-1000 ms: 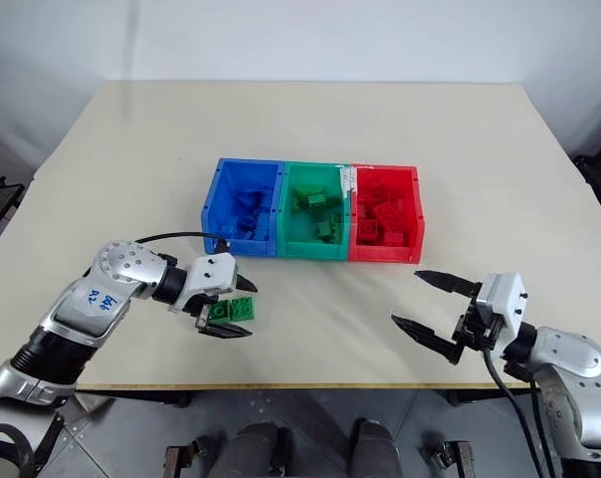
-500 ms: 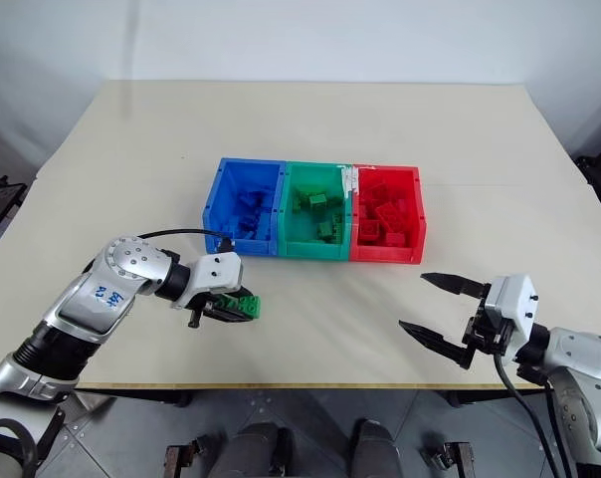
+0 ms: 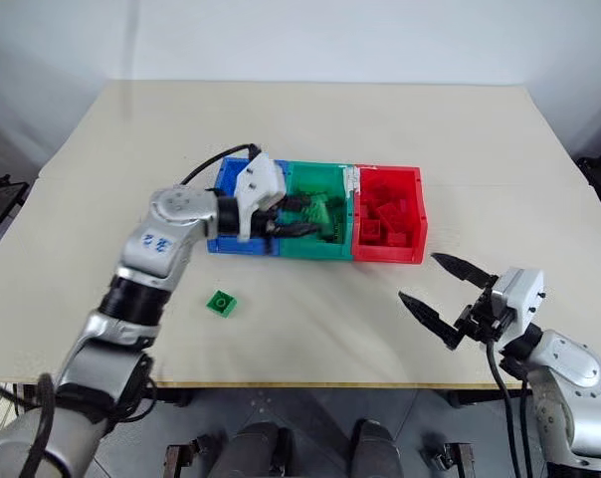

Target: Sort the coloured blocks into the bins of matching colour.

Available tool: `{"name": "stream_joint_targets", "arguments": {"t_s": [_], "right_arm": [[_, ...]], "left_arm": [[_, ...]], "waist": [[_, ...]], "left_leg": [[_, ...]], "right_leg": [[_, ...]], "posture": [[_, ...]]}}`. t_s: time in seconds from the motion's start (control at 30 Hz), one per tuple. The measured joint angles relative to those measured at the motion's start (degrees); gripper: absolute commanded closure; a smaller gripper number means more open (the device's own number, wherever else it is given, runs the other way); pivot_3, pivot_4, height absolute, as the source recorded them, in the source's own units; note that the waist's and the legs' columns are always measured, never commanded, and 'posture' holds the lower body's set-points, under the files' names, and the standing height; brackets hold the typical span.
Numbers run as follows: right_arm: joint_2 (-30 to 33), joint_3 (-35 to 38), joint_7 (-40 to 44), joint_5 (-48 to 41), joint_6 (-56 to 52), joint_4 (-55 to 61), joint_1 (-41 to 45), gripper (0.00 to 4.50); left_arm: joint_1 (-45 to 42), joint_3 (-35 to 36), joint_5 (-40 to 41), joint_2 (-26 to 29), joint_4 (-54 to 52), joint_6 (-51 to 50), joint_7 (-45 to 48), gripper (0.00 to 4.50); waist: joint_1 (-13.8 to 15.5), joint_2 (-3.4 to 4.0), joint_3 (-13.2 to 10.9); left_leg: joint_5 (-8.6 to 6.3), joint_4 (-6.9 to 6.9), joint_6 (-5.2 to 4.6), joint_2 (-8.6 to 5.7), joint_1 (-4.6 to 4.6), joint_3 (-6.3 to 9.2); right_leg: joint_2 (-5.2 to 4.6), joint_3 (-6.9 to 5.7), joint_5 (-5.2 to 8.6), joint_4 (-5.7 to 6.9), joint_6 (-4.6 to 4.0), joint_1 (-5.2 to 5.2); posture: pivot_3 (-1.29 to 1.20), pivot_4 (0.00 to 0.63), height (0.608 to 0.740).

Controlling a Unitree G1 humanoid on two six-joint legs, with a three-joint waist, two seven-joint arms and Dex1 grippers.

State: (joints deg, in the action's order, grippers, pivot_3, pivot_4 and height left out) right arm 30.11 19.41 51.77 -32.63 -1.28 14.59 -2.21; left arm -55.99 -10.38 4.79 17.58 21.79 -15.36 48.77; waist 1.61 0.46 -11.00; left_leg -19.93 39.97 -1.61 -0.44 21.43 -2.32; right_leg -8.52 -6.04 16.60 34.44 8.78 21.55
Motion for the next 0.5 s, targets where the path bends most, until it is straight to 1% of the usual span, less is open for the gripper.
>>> {"name": "stream_joint_targets", "arguments": {"t_s": [0.1, 0.17, 0.23, 0.4, 0.43, 0.5], "right_arm": [[-0.92, -0.01, -2.73, 2.01, 1.69, -0.91, 1.25, 0.00], [-0.92, -0.01, -3.53, 2.84, 2.56, -1.32, 1.33, 0.00], [-0.92, -0.03, -3.75, 3.36, 2.72, -1.32, 1.32, 0.00], [0.28, -0.57, -2.88, 3.23, 2.39, -1.22, 1.36, 0.00], [0.87, -0.70, -2.32, 3.06, 2.29, -1.23, 1.41, 0.00], [1.75, -1.18, -0.88, 2.75, 2.00, -1.36, 2.11, 0.00]], "left_arm": [[-2.51, 0.10, -1.19, -1.58, 6.55, 3.71, -2.44, 3.02], [-2.99, 0.21, -1.36, -2.13, 9.19, 4.55, -2.96, 2.26], [-3.05, 0.27, -1.53, -2.15, 11.23, 4.59, -3.00, 1.70], [-2.14, 0.27, -1.63, -0.55, 9.07, 4.47, -1.60, 0.14], [-1.32, 0.29, -1.65, 0.12, 7.74, 4.46, -1.48, 0.05], [1.19, 0.77, -1.02, 1.82, 4.59, 4.77, 0.13, 0.05]], "waist": [[-0.22, 0.00, 0.00], [-0.20, 0.00, 0.00], [-0.20, 0.00, 0.00], [-0.15, 0.00, 0.00], [-0.18, 0.00, 0.00], [-0.24, 0.01, 0.00]], "left_leg": [[0.00, -0.06, 0.00, 0.02, 0.00, -0.08], [0.00, -0.07, 0.00, 0.02, 0.01, -0.18], [0.00, -0.07, 0.00, 0.02, 0.02, -0.33], [0.00, -0.04, 0.00, 0.04, 0.03, -0.49], [0.00, -0.04, 0.00, 0.05, 0.02, -0.47], [0.00, -0.05, 0.00, 0.09, 0.01, -0.45]], "right_leg": [[0.02, 0.01, 0.00, -0.01, 0.00, 0.05], [0.02, 0.01, 0.00, -0.02, 0.00, 0.06], [0.02, 0.01, 0.00, -0.02, 0.00, 0.06], [0.01, 0.01, 0.00, -0.02, 0.00, 0.05], [0.02, 0.02, 0.00, -0.02, 0.00, 0.05], [0.02, 0.02, 0.00, -0.01, 0.00, 0.06]], "posture": [[0.00, 0.150, 0.740], [0.00, 0.150, 0.740], [0.00, 0.150, 0.740], [0.00, 0.150, 0.740], [0.00, 0.150, 0.740], [0.00, 0.150, 0.740]]}}
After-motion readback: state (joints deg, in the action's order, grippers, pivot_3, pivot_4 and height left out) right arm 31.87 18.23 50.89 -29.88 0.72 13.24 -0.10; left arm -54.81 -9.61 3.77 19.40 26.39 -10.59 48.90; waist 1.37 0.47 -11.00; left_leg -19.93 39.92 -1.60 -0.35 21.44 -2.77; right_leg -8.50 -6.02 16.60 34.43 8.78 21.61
